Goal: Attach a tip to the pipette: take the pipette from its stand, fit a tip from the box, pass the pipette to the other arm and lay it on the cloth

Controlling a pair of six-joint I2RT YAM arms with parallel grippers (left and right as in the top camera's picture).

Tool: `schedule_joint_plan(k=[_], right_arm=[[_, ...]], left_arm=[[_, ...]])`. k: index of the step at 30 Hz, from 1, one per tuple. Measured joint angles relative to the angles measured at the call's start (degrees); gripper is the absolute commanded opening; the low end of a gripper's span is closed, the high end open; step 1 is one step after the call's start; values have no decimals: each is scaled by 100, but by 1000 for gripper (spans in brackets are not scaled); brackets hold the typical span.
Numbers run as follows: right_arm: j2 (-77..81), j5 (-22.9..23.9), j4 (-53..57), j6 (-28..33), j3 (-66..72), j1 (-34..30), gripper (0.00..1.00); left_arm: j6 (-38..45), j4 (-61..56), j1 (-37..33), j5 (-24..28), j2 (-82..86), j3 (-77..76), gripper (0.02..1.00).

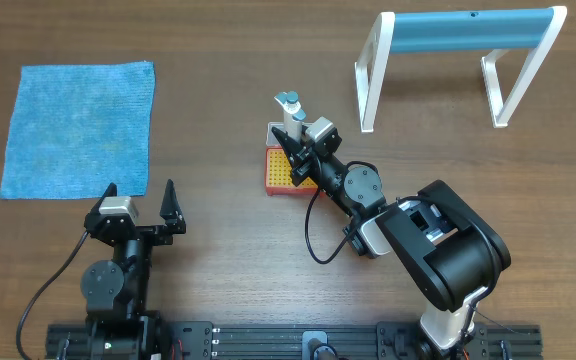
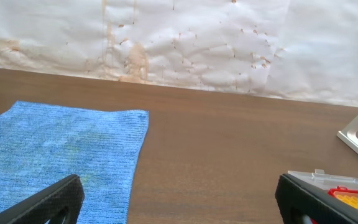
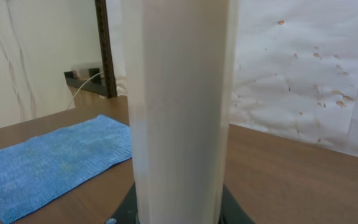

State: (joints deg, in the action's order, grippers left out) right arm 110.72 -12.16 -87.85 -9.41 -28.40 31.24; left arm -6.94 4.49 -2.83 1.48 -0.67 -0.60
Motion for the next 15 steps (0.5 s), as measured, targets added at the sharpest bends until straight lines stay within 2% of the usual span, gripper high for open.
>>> schedule_joint_plan(k=[15], right_arm=[[39,0,-7,-22,0,-2,77]], left_arm=[[0,0,0,0,0,0,998]])
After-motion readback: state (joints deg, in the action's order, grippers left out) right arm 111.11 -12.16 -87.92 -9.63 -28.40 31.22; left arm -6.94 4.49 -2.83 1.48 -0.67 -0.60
